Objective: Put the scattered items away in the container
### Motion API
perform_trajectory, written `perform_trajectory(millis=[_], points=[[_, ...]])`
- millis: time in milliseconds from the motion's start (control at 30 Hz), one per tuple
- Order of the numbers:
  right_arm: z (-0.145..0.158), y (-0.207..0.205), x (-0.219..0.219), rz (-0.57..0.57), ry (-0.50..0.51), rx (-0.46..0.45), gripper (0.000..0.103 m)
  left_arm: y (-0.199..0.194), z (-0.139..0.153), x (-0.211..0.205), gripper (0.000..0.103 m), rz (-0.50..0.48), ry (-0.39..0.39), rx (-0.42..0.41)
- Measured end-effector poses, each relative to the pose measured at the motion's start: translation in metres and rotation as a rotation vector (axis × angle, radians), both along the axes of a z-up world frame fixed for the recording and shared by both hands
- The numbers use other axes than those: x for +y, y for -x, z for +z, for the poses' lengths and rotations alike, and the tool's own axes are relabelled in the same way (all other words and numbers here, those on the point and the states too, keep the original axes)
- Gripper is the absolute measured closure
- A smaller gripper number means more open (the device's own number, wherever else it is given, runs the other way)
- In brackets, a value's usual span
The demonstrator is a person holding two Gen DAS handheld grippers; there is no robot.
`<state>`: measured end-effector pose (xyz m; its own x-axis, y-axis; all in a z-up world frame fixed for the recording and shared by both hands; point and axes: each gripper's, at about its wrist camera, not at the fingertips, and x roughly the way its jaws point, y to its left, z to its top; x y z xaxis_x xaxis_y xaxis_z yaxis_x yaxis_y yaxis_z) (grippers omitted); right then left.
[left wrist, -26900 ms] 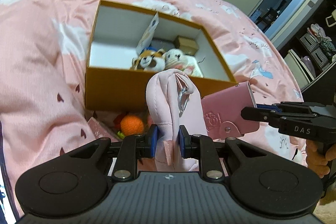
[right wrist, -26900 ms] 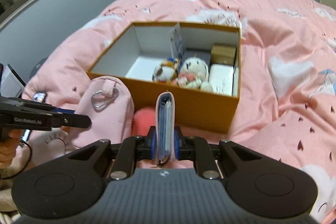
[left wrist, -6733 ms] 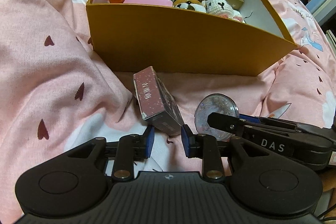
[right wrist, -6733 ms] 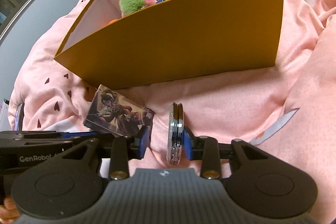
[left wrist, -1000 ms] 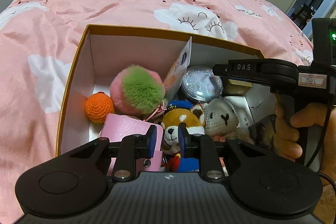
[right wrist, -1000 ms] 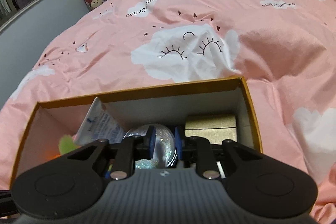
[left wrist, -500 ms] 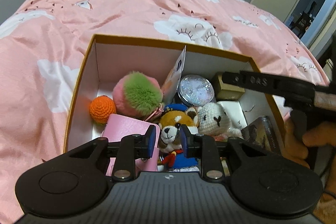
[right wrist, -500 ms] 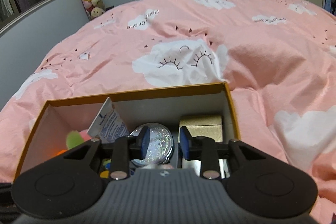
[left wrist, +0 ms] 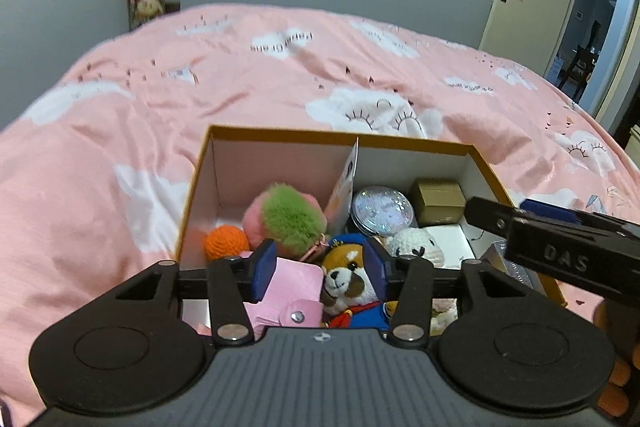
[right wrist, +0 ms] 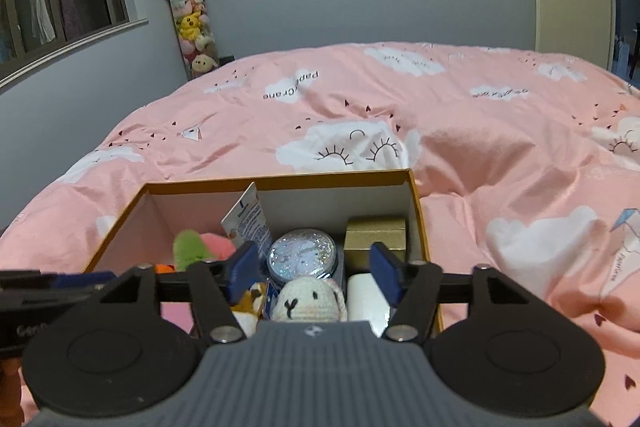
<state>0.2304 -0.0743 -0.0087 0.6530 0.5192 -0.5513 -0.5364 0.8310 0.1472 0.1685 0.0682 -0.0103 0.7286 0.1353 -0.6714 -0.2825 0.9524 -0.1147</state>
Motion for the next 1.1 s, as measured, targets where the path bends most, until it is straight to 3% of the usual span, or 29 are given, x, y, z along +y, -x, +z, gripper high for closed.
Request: perform_trajectory(millis=[267, 400, 633, 1100], points=[[-0.002, 0.039, -0.013, -0.017, -0.011, -0.081, 0.015, 0.023, -0.003, -0.006, 0.025, 0.004, -0.092, -0.081], [-0.009, 0.050, -0.015, -0.018, -0.004, -0.110, 0.011, 0.032, -0.007, -0.009, 0.015, 0.014, -0.149, -0.114], [-0.017, 0.064, -0.019, -0.041, 0.005, -0.152, 0.001, 0.039, -0.018, -0.014, 0.015, 0.009, -0.217, -0.102], [-0.029, 0.062, -0.009, -0.034, 0.068, -0.146, 0.001, 0.029, -0.037, -0.005, 0.014, 0.029, -0.176, 0.005]])
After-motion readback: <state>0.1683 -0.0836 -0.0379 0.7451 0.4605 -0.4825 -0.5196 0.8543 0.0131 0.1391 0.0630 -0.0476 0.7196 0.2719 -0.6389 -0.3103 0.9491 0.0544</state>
